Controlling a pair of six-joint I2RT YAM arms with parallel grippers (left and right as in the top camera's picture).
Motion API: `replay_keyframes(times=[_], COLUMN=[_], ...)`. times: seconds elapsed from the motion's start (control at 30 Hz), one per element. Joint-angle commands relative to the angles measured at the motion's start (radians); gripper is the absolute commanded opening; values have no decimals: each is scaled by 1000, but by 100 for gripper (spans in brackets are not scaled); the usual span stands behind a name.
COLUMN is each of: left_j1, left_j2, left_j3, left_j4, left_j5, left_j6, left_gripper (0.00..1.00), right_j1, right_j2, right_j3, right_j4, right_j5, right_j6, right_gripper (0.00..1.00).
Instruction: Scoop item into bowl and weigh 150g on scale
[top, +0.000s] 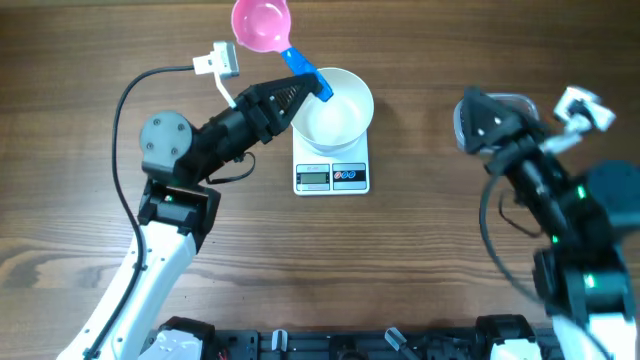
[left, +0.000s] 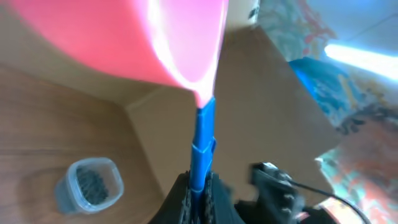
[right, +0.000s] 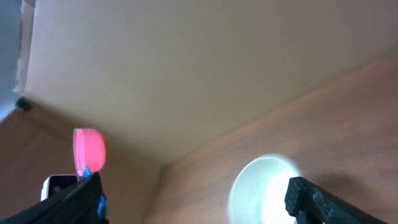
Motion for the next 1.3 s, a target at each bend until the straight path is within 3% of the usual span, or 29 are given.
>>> replay_keyframes(times=[0.0,0.2,0.37,0.5,0.63,1.03,1.27], left_j1=[-31,-69,-95,-95,-95,-125,-125], left_j2=[-15,-15,-15,-15,-15,-15,-15], left_j3=[12,12,12,12,12,12,12], left_j4=[63,62,63,63,65,47,47], left_j5=[-47,-129,-187,-202,-201,-201,-201], left_j6=[-41,-42,-41,-41,-41,-41,-42], left_gripper=[4,4,4,4,4,4,4], right_j1=[3,29,127,195,249,331,331], right_j2=[135,309,381,383,384,384,385], right_j3=[13,13,13,13,13,13,13], right_j4=[115,373,526,545,566,687,699], right_j5=[-283,-486,-494,-438,-372,-240,-226], right_j6=[152,280,301,298,301,326,349], right_gripper=[93,79,76,75,66,68,49])
